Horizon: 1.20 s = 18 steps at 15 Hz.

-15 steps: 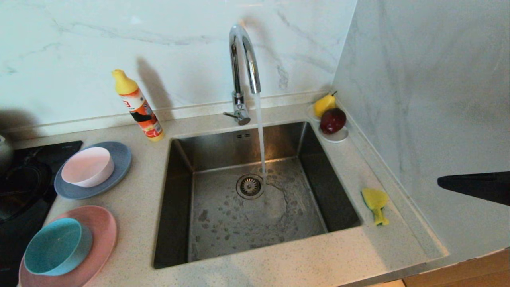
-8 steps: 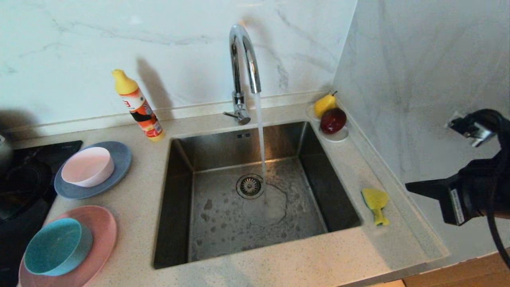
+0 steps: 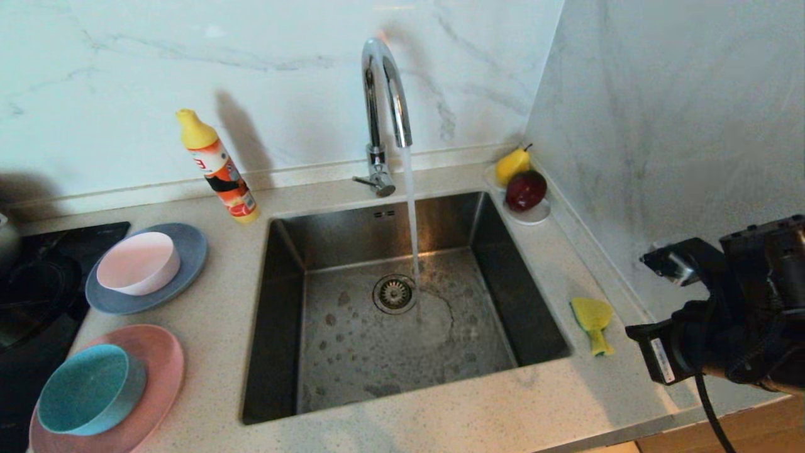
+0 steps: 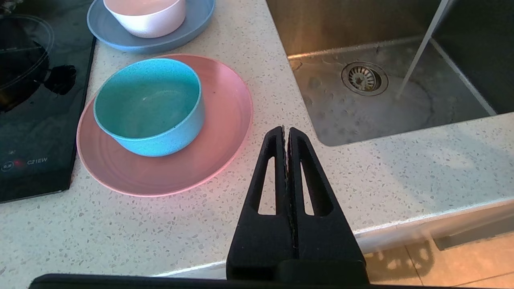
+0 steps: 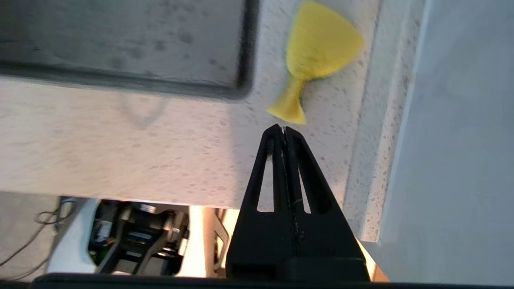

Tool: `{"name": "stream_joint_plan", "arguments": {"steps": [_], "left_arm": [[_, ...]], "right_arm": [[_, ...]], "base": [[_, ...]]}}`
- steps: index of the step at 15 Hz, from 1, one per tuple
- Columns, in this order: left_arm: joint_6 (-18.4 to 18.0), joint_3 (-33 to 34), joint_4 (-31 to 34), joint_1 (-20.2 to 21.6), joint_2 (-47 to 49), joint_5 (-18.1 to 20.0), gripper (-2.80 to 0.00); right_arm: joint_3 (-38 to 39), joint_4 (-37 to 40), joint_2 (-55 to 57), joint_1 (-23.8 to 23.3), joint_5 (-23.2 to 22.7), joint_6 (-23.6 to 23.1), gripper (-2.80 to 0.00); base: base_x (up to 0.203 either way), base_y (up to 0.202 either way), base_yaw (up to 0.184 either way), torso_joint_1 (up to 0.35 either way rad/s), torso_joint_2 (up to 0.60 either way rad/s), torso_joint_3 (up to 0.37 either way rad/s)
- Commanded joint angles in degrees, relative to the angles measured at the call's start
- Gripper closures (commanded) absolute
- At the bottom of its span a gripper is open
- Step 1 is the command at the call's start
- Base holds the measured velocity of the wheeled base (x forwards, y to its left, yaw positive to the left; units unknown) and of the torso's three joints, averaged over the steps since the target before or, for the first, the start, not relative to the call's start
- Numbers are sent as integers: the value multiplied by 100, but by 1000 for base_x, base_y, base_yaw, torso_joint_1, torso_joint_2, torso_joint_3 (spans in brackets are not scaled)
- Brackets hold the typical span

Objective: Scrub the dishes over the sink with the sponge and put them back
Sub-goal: Pick up a bowl and the sponge

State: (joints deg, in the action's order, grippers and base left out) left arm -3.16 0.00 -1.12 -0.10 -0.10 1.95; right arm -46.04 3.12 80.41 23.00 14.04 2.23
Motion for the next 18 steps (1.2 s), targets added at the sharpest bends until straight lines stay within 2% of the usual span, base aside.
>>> {"name": "stream_joint_plan", "arguments": {"steps": [1,2,3,7,10,11,18], "left_arm": [[-1,105,-2,1,10,-2,0],[-1,105,-2,1,10,-2,0],[-1,103,-2,1,10,-2,0],[-1,105,0,1,10,-2,0],[-1,105,-2,1,10,-2,0],[-1,105,-2,1,10,-2,0],[-1,105,-2,1,10,-2,0]], "right_arm": [[113,-39,231,-4,122,16,0],[141,-48,269,2,142,70,0],[166,-49,334,2,145,134,-280],[150,-49,717,45,151,641,-280],[91,-49,1025,129,150,1251,-280],[129,-54,1112,133,151,1291,0],[-1,-646,1673,-75,151,1421,0]], "base": [[0,0,0,0,0,0],[0,0,0,0,0,0],[0,0,0,0,0,0],[0,0,0,0,0,0],[0,0,0,0,0,0],[0,0,0,0,0,0],[0,0,0,0,0,0]]}}
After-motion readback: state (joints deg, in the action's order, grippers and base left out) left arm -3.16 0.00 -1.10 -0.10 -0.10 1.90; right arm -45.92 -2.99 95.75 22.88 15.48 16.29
